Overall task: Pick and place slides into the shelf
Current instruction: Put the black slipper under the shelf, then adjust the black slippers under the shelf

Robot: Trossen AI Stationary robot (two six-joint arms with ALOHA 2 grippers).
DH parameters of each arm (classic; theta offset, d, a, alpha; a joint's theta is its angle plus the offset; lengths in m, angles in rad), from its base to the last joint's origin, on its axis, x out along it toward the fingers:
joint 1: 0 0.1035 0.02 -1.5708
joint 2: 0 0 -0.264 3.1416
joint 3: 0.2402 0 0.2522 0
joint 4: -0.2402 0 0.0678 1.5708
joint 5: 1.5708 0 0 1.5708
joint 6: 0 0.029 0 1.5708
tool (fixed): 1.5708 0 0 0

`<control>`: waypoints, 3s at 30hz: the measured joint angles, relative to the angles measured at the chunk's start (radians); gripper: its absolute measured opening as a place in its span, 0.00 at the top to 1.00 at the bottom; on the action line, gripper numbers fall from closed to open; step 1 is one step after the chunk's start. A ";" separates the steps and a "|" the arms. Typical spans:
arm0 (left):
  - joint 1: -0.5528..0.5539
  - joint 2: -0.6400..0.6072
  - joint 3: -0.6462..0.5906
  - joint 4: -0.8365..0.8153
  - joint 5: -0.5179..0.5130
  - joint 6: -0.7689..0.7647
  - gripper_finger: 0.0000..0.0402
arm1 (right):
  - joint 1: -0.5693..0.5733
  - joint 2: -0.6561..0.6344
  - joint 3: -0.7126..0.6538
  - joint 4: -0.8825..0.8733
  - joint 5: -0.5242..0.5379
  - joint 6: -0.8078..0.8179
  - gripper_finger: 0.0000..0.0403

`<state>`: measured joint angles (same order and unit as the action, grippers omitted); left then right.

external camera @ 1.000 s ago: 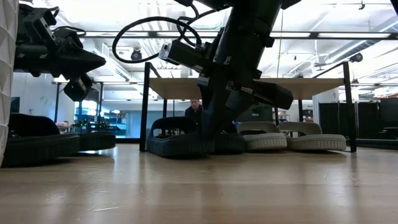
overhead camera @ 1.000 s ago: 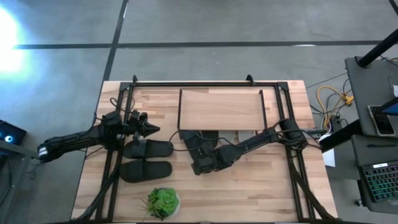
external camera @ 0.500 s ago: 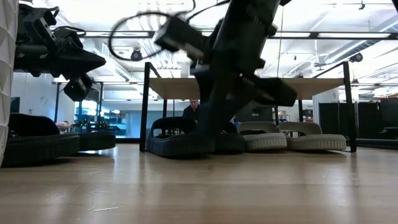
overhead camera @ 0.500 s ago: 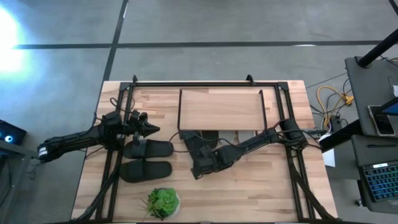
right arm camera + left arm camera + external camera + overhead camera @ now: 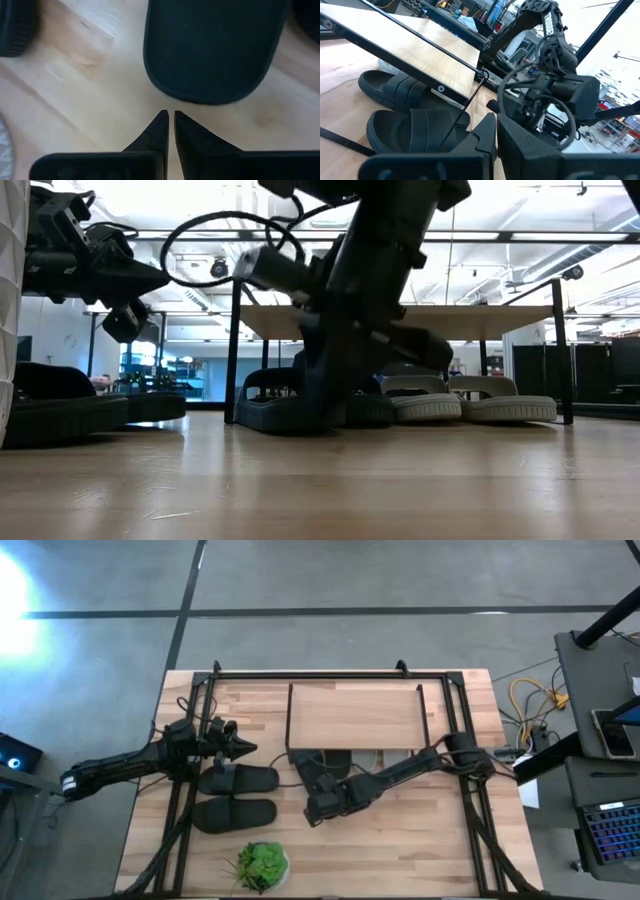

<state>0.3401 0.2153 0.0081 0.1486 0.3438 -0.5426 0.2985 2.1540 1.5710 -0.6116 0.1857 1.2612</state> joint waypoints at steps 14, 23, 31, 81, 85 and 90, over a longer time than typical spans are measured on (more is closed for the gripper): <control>0.000 0.000 0.000 0.000 0.000 0.000 1.00 | -0.063 0.011 0.004 0.143 0.103 -0.163 0.94; 0.000 0.000 0.000 0.000 0.000 0.000 1.00 | -0.105 0.011 0.005 0.157 0.107 -0.251 0.94; 0.000 0.000 0.000 0.000 0.000 0.000 1.00 | -0.124 0.012 0.005 0.180 0.107 -0.278 0.94; 0.000 0.000 0.000 0.000 -0.002 0.001 1.00 | -0.153 0.010 0.714 -0.512 0.080 -0.574 0.94; 0.000 0.000 0.000 0.014 -0.098 -0.001 1.00 | -0.145 0.008 0.716 -0.585 0.103 -0.550 0.94; 0.000 0.002 0.000 0.191 -0.137 -0.236 1.00 | -0.144 -0.003 0.716 -0.677 0.156 -0.548 0.94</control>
<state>0.3397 0.2169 0.0082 0.3396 0.2071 -0.7790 0.1541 2.1511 2.2868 -1.2890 0.3420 0.7133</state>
